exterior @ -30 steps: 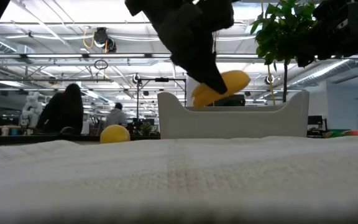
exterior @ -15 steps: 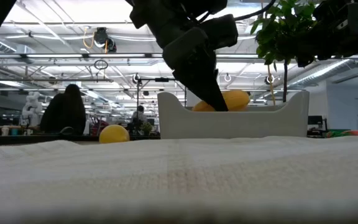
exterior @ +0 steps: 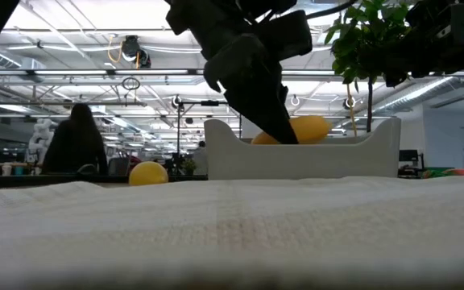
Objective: Pick and placing Produce into tupperware
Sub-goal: Put the yellow banana into the gray bin
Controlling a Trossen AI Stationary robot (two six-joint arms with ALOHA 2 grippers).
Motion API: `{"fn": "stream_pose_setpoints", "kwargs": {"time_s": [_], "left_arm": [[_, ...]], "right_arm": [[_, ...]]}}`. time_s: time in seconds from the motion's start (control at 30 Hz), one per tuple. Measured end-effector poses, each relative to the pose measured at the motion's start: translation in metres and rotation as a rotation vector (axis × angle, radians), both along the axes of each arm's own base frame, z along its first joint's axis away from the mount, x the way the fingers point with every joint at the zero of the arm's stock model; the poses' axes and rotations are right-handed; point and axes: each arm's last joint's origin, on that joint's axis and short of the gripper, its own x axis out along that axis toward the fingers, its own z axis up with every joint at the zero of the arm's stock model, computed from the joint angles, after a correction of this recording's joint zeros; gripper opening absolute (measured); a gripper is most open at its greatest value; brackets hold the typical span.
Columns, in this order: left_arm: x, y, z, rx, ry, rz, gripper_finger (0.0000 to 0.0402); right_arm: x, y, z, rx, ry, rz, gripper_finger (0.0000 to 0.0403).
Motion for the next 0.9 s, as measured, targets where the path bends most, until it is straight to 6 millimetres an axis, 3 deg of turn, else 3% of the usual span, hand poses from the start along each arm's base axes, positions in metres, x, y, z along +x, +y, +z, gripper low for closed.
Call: {"fn": "stream_pose_setpoints", "kwargs": {"time_s": [0.47,0.9], "left_arm": [[0.000,-0.001,0.012,0.076,0.028,0.080,0.0150],[0.000,-0.004,-0.007,0.119,0.098,0.039,0.0150]], "right_arm": [[0.000,0.000,0.000,-0.002,0.001,0.000,0.0000],[0.000,0.000,-0.001,-0.003,0.010,0.000,0.0000]]}}
